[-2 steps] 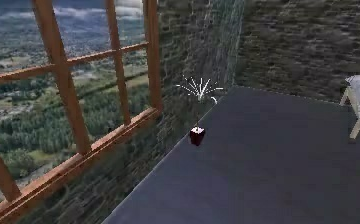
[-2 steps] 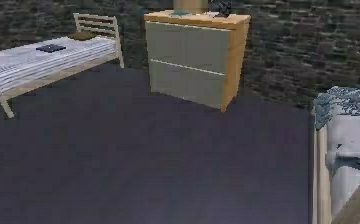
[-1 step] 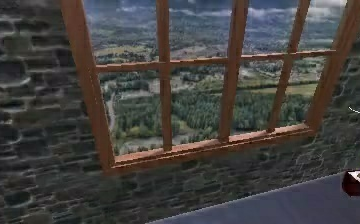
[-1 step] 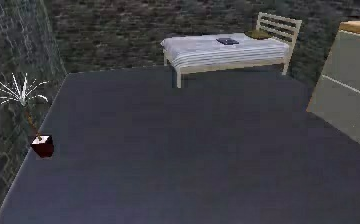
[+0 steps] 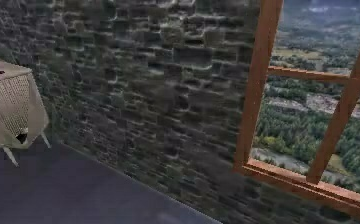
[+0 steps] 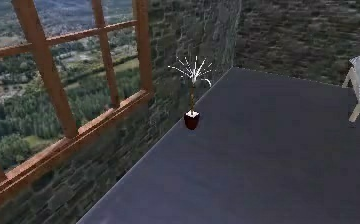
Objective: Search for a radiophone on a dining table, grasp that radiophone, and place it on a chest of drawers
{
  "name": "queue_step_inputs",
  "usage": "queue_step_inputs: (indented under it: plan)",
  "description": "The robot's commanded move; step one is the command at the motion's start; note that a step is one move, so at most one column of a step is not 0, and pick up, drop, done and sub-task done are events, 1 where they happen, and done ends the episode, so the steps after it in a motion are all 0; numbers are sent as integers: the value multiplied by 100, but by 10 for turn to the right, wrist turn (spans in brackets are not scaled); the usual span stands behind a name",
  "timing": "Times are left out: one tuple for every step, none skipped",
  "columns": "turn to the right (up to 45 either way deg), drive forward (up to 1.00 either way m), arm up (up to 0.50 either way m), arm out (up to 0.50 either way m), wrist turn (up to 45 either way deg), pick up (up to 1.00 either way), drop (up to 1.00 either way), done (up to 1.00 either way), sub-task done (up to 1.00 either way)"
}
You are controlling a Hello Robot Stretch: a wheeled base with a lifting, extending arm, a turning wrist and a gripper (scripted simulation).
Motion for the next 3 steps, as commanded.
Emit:
queue_step_inputs:
  plan:
    - [-450,0,0,0,0,0,0,0,0]
    - [-210,0,0,0,0,0,0,0,0]
    - [0,100,0,0,0,0,0,0,0]
